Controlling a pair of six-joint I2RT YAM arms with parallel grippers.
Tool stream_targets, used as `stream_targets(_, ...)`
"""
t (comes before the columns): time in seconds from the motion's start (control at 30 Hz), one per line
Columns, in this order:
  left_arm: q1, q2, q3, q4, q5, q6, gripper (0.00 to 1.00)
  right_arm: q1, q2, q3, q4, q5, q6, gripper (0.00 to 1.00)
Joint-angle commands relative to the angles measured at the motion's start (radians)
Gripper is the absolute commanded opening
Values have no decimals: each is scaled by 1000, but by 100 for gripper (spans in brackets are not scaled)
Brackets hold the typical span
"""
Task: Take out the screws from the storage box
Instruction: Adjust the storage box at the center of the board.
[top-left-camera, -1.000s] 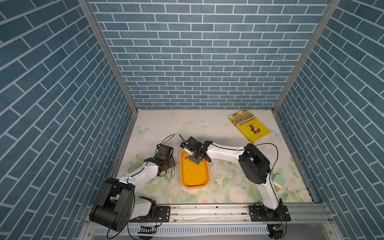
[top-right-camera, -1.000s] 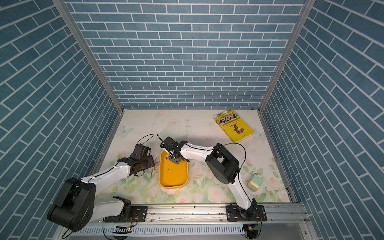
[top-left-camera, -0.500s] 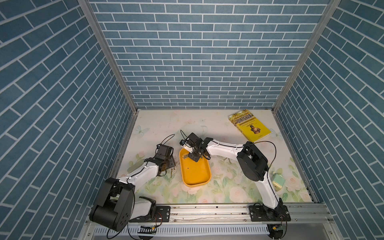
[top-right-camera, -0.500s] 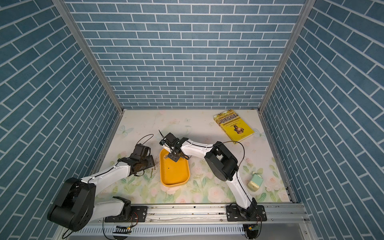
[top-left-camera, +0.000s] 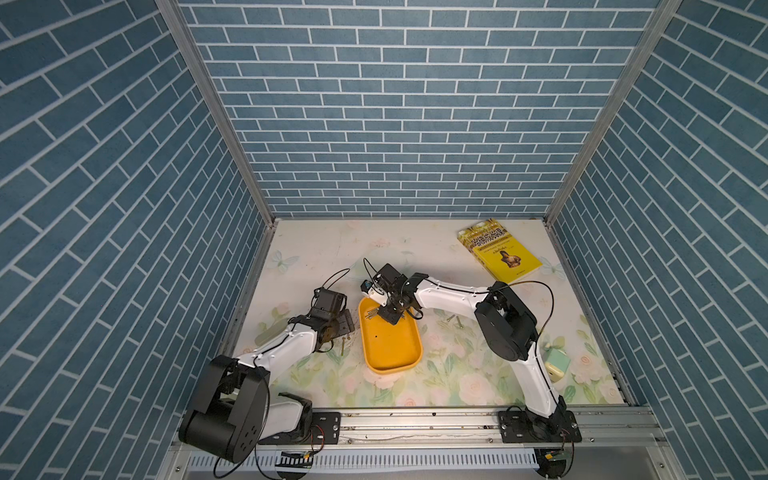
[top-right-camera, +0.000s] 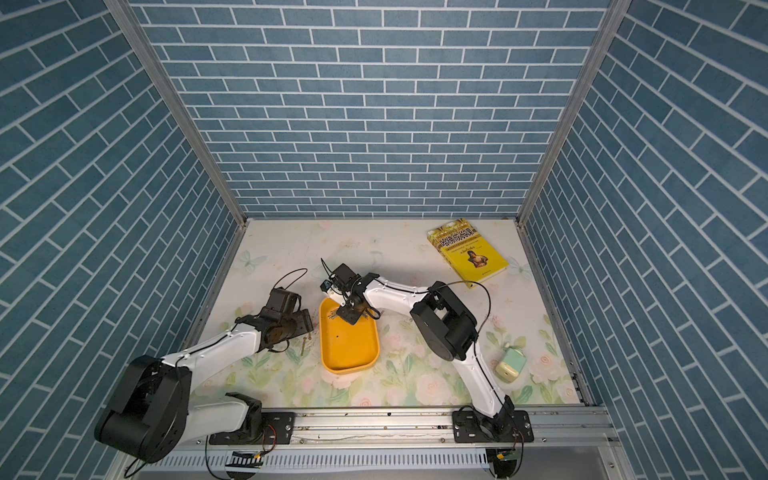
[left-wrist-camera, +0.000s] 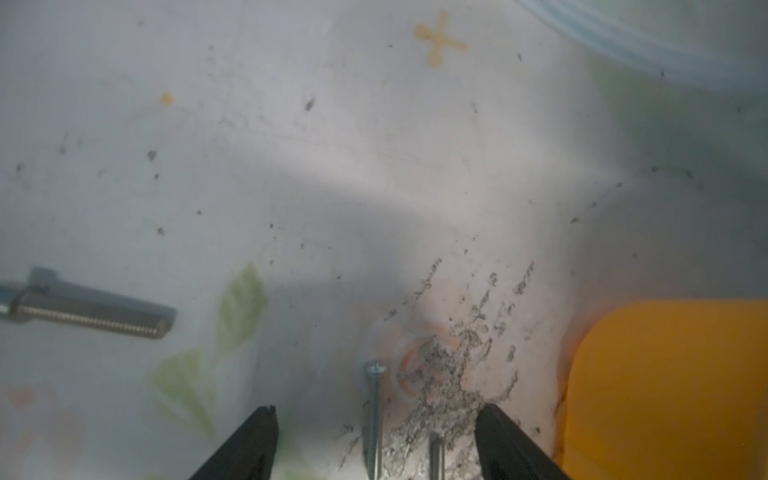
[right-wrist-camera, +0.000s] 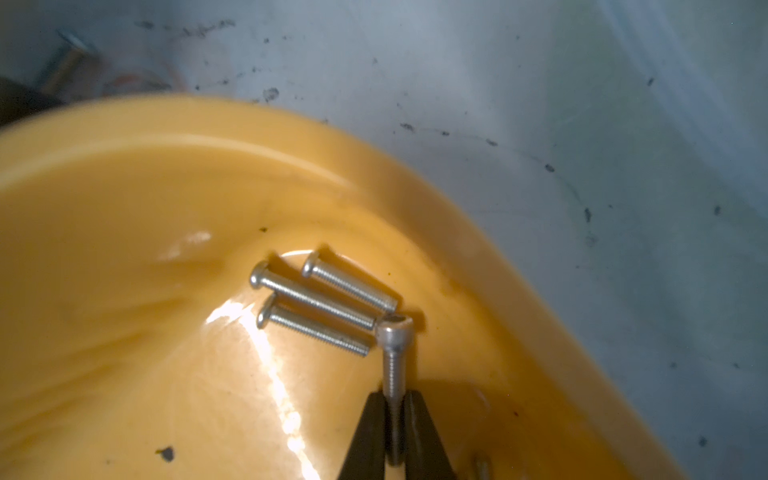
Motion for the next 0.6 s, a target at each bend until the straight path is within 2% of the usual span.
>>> stream_targets(0.0, 6, -48, -31, 2, 13, 11, 98, 1, 80, -47, -147, -36, 0, 5)
stream_targets(0.17, 5, -97, -37, 3, 11, 11, 99, -1, 47, -52, -124, -64, -9, 0)
stream_targets(0.57, 6, -238, -52, 19, 16, 17, 99, -8, -137, -83, 49, -54, -31, 0)
